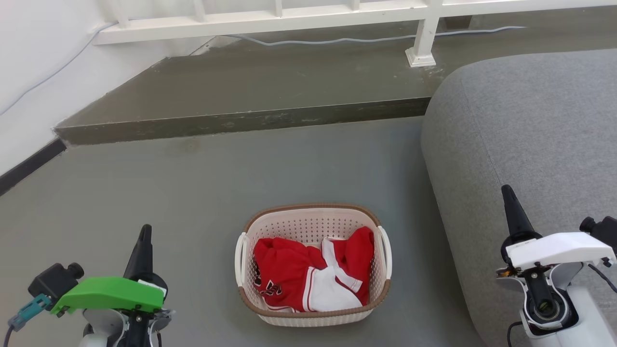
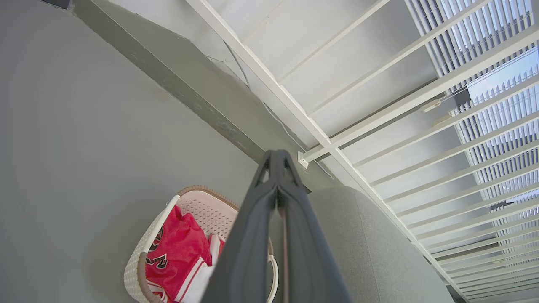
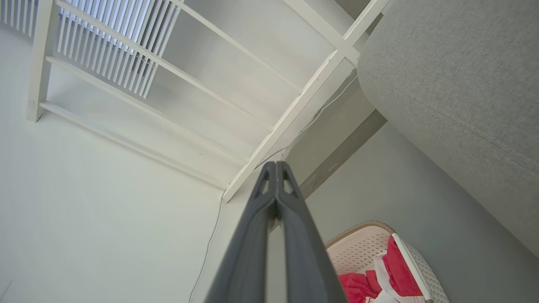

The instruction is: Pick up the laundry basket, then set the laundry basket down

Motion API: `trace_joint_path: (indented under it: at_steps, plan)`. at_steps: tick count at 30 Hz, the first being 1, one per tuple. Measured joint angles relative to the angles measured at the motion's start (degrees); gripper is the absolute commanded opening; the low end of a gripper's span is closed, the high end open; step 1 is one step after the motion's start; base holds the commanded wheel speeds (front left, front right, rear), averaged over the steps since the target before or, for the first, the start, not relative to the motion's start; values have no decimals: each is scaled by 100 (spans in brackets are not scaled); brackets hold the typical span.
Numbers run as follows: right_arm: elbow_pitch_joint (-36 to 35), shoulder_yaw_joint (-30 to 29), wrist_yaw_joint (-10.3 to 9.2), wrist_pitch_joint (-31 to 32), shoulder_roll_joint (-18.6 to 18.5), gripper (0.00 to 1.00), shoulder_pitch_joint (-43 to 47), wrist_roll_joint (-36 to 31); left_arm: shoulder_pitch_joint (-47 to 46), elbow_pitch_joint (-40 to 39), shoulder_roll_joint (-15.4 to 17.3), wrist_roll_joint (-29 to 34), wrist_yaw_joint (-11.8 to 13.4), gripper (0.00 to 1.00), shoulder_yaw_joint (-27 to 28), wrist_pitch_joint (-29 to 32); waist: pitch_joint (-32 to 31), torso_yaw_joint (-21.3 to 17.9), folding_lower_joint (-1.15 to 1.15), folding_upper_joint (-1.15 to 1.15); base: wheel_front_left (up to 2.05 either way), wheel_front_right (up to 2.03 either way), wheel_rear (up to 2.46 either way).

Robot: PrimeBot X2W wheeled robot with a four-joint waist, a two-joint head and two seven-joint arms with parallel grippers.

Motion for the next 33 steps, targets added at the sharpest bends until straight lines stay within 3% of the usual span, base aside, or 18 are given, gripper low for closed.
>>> trace_joint_path:
  at_steps: [33]
  plan:
    - [101, -586, 147, 581, 141, 0, -1, 2053, 0, 79, 1, -1962, -57, 0, 431, 567, -91, 106, 0, 0, 0, 0, 0]
